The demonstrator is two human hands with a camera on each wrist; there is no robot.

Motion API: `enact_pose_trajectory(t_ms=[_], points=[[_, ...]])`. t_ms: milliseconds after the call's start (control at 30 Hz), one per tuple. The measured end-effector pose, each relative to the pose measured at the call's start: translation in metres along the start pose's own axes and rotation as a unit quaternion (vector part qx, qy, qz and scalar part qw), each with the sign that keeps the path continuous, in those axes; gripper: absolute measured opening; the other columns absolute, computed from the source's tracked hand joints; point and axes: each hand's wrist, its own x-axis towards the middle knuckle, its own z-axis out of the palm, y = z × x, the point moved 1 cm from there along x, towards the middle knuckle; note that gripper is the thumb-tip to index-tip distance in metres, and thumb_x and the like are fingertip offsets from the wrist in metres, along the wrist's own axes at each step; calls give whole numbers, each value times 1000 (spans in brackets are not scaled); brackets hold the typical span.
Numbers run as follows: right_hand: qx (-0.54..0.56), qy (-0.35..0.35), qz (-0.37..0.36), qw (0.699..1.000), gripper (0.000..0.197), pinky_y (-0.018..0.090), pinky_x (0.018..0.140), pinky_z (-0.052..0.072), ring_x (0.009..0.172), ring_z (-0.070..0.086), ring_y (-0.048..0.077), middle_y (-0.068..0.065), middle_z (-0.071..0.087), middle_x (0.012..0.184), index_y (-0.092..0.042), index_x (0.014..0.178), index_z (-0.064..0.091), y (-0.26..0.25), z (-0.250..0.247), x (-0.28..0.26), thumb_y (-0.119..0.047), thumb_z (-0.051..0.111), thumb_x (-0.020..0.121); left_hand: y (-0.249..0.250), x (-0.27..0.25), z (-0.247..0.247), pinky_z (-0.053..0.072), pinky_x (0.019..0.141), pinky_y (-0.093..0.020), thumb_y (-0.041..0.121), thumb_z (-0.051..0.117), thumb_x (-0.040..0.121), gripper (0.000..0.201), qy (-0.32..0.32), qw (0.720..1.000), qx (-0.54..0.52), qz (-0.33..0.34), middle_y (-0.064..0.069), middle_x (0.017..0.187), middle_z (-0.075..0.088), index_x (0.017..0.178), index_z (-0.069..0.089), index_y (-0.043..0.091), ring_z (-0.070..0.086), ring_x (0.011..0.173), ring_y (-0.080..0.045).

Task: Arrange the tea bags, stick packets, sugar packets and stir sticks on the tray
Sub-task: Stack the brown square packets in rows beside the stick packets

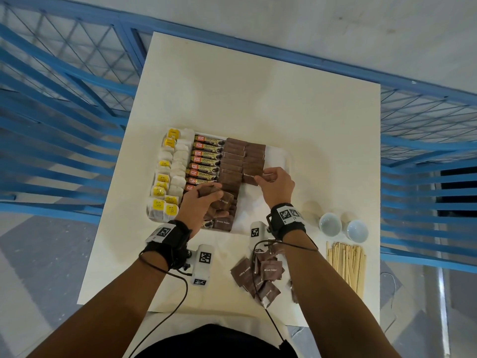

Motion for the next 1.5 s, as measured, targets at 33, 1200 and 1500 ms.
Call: enact_pose_trajectory(t_ms=[33,1200,1500], points=[[0,2,1,1000,24,-4,61,33,70,58,-6,-12,67,76,-17,97,68,0,0,-1,-26,82,81,0,0,0,63,73,-51,-4,63,95,24,-2,1000,-1,-1,-22,101,74,117,66,5,70,97,-41],[34,-235,-95,967,17,12,58,49,67,68,10,1,74,87,-16,99,70,-13,-8,-55,-28,77,88,-3,-13,14,62,68,-46,20,70,95,22,70,997,20,20,-7,97,74,76,74,30,73,89,-27],[-27,-69,-24,997,18,6,66,43,76,63,12,-7,69,80,-18,89,70,4,-14,-22,-34,77,86,-2,-11,1,63,63,-45,8,63,97,13,36,999,-28,-21,-15,90,69,109,67,6,73,81,-38]])
